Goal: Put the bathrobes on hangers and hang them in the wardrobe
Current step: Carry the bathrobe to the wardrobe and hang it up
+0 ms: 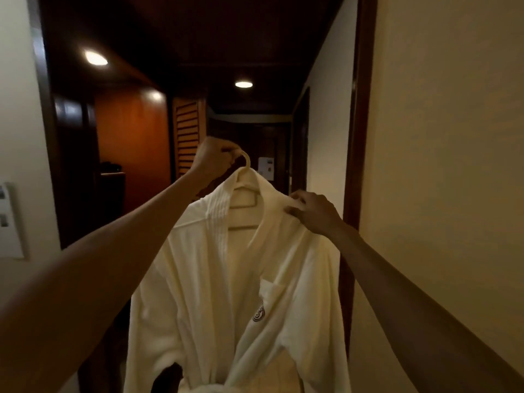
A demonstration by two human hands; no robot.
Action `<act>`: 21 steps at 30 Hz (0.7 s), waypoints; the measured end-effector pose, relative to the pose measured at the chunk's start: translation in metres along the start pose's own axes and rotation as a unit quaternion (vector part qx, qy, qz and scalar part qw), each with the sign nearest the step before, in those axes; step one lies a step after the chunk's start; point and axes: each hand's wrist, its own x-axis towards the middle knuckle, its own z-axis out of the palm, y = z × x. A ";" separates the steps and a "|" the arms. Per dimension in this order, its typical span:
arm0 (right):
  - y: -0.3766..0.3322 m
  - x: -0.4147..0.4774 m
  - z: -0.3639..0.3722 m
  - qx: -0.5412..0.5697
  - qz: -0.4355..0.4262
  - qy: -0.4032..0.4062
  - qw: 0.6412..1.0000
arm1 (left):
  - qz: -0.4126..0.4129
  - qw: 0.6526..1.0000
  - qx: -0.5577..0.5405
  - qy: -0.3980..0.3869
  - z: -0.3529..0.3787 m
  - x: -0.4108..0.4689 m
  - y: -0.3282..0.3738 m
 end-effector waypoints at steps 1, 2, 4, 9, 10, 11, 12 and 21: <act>0.008 0.012 0.009 -0.012 -0.008 0.016 1.000 | -0.013 0.999 -0.015 0.025 0.001 0.008 -0.013; 0.015 0.025 0.017 0.000 -0.009 0.042 0.999 | -0.028 0.998 -0.030 0.048 0.002 0.016 -0.025; 0.026 0.047 0.035 0.070 0.016 0.073 0.995 | -0.053 0.994 -0.042 0.082 0.006 0.029 -0.048; 0.052 0.105 0.087 0.101 0.069 -0.002 0.992 | -0.106 0.985 -0.061 0.118 0.025 0.054 -0.110; 0.059 0.116 0.099 0.099 0.077 -0.034 0.992 | -0.111 0.985 -0.062 0.117 0.030 0.059 -0.124; 0.066 0.125 0.111 0.097 0.082 -0.062 0.990 | -0.115 0.985 -0.065 0.114 0.035 0.065 -0.139; 0.072 0.133 0.123 0.095 0.086 -0.083 0.988 | -0.123 0.984 -0.073 0.109 0.040 0.070 -0.153; 0.128 0.238 0.214 0.165 0.057 -0.041 0.984 | -0.156 0.977 -0.097 0.104 0.096 0.158 -0.306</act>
